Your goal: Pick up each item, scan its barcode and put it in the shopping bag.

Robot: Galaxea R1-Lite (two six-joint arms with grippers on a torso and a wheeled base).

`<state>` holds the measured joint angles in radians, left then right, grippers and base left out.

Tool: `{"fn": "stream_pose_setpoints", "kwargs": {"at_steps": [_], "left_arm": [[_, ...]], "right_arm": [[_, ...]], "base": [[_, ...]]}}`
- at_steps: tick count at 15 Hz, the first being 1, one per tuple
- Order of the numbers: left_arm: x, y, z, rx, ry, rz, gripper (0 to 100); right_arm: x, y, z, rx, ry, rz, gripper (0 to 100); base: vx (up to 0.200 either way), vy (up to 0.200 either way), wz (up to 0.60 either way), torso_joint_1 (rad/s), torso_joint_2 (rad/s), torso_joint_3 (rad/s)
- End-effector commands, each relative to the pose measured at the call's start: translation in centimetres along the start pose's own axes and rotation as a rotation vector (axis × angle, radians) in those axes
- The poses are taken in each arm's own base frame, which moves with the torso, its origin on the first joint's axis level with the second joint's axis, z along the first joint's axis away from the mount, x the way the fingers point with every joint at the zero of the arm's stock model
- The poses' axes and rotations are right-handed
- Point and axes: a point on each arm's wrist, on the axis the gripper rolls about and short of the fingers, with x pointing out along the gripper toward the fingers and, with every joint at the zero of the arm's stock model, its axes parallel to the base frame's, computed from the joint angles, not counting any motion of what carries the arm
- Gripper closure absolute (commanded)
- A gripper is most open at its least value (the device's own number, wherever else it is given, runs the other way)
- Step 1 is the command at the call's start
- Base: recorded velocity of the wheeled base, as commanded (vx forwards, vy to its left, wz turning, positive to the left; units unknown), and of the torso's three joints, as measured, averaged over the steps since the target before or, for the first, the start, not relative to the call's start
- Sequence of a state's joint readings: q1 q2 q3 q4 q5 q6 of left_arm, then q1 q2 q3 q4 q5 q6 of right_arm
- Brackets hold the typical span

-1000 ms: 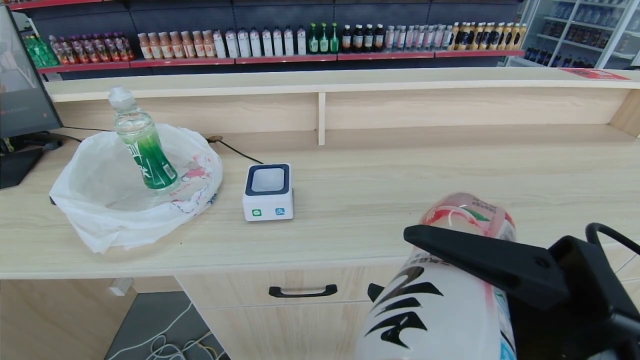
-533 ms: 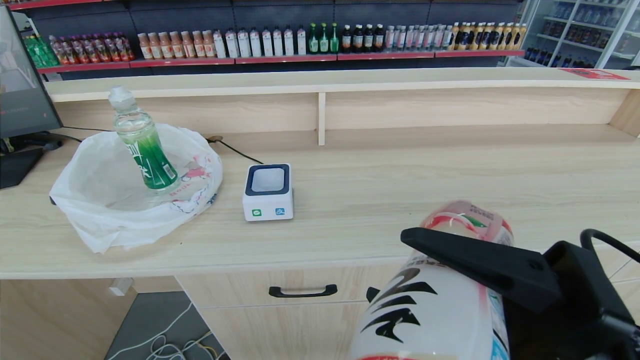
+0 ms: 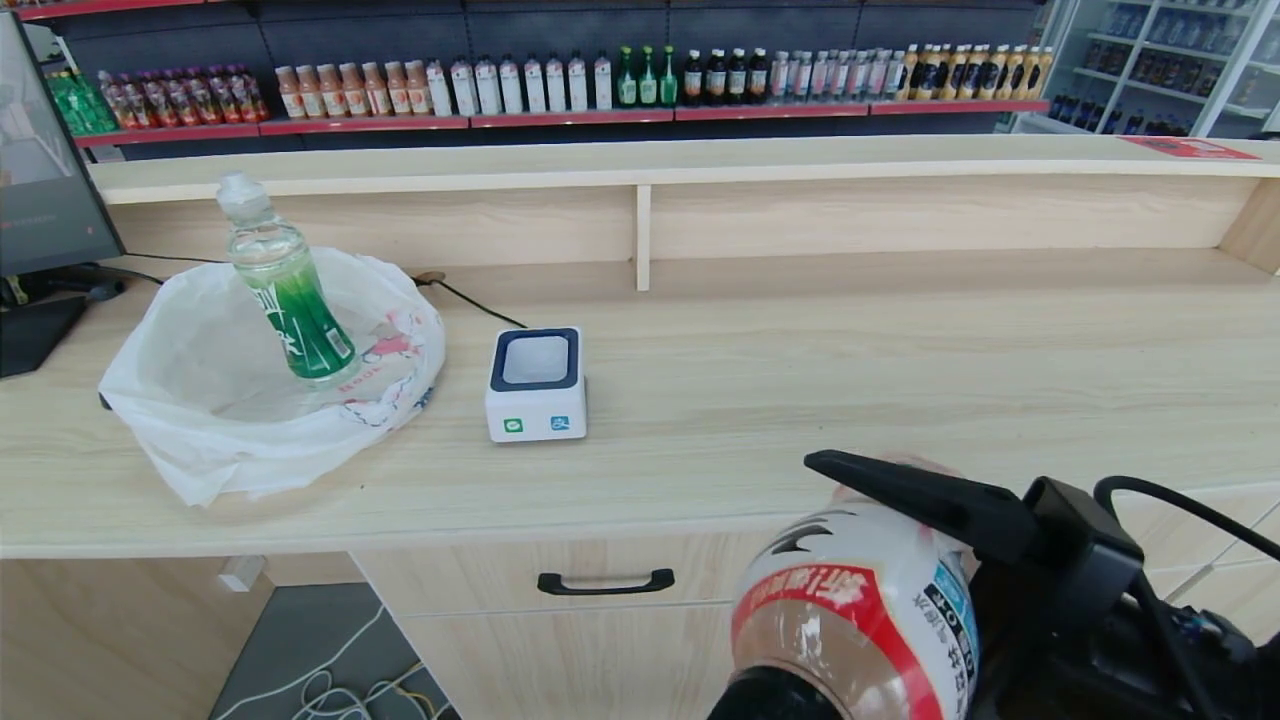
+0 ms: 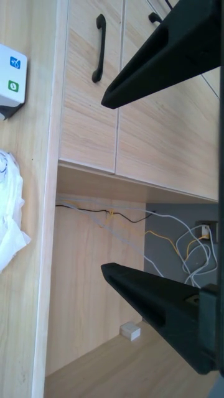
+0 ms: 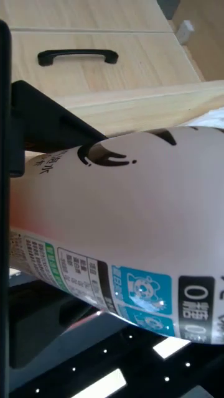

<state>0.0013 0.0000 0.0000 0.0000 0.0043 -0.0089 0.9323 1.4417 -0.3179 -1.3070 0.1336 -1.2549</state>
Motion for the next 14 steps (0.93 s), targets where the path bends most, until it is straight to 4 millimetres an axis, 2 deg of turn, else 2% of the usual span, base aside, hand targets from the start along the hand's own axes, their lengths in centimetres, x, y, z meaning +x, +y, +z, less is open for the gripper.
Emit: {"fn": "stream_pose_setpoints", "kwargs": {"at_steps": [1, 4, 6, 8, 10, 14], "left_arm": [[0.0, 0.0, 0.0, 0.000, 0.000, 0.001, 0], [0.0, 0.0, 0.0, 0.000, 0.000, 0.001, 0], [0.0, 0.0, 0.0, -0.002, 0.000, 0.001, 0], [0.0, 0.0, 0.0, 0.000, 0.000, 0.001, 0], [0.0, 0.0, 0.0, 0.000, 0.000, 0.001, 0], [0.0, 0.0, 0.0, -0.002, 0.000, 0.001, 0]], "right_arm": [[1.0, 1.0, -0.8, 0.070, 0.009, 0.048, 100], [1.7, 0.5, -1.1, 0.268, 0.025, 0.015, 100], [1.5, -1.1, -1.7, 0.382, 0.082, -0.108, 100], [1.2, -1.6, -2.7, 0.468, 0.111, -0.156, 100], [0.6, -2.6, -3.7, 0.627, 0.115, -0.247, 100], [-0.2, -2.6, -4.9, 0.869, 0.156, -0.319, 100]], "base": [[0.000, 0.000, 0.00, 0.000, 0.00, 0.000], [0.000, 0.000, 0.00, 0.000, 0.00, 0.000], [0.000, 0.000, 0.00, 0.000, 0.00, 0.000], [0.000, 0.000, 0.00, 0.000, 0.00, 0.000], [0.000, 0.000, 0.00, 0.000, 0.00, 0.000], [0.000, 0.000, 0.00, 0.000, 0.00, 0.000]]}}
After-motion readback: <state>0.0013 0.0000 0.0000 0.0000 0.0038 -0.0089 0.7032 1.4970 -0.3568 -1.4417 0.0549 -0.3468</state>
